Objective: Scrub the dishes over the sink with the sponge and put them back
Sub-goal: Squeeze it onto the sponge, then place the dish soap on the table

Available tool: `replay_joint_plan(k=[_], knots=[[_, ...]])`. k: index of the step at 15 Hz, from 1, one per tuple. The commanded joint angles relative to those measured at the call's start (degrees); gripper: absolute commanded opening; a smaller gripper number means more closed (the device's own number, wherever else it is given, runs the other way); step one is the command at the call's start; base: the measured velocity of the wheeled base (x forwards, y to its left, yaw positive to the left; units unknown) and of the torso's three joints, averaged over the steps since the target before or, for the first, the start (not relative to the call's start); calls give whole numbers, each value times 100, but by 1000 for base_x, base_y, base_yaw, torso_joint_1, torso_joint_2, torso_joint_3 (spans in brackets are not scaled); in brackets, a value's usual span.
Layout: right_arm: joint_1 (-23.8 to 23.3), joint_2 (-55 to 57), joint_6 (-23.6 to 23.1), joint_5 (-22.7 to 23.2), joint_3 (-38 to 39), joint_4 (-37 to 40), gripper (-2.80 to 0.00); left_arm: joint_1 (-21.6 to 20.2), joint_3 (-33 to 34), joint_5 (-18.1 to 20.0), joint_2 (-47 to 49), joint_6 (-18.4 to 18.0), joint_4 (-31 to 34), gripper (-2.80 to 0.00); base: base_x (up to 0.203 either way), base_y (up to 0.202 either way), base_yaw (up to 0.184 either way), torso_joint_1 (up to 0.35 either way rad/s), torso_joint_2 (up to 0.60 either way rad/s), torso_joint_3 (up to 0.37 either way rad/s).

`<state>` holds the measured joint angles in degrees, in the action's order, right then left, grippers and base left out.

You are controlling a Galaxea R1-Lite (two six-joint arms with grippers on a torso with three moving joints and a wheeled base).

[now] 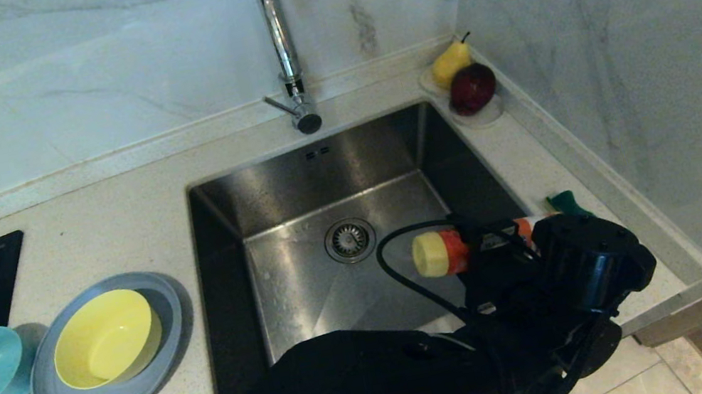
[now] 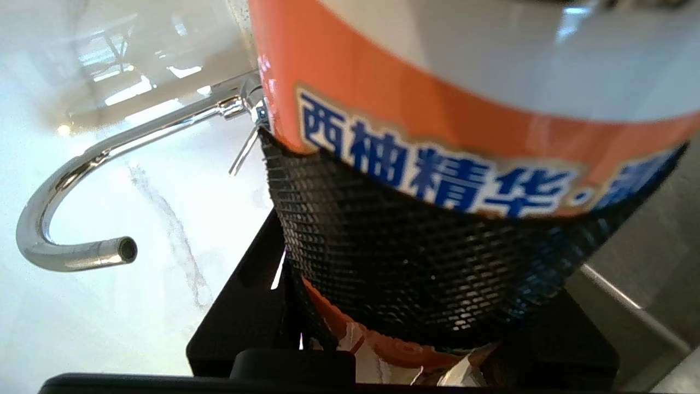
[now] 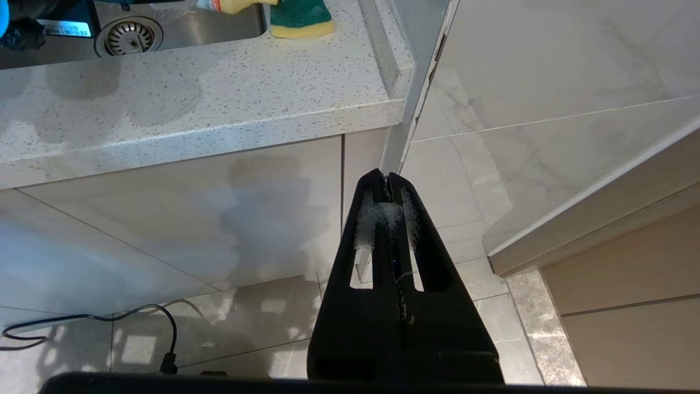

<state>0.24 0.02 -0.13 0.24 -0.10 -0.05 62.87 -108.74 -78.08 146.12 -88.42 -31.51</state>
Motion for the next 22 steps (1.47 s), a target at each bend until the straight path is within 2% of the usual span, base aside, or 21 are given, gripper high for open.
replay_joint_plan(k=[1, 5, 14, 18, 22], knots=[[2, -2, -4, 2, 1, -4, -280, -3, 2, -53, -39, -44, -101, -280, 0, 0, 0, 0, 0, 0], [2, -2, -4, 2, 1, -4, -280, -3, 9, -58, -48, -44, -336, -280, 0, 0, 0, 0, 0, 0], [2, -2, -4, 2, 1, -4, -280, 33, 19, -58, 22, 46, -347, -280, 0, 0, 0, 0, 0, 0], [2, -2, -4, 2, 1, -4, -280, 33, 11, -41, -57, 430, -391, -280, 0, 0, 0, 0, 0, 0], [2, -2, -4, 2, 1, -4, -280, 26, 13, 45, -350, 500, -397, -280, 0, 0, 0, 0, 0, 0]])
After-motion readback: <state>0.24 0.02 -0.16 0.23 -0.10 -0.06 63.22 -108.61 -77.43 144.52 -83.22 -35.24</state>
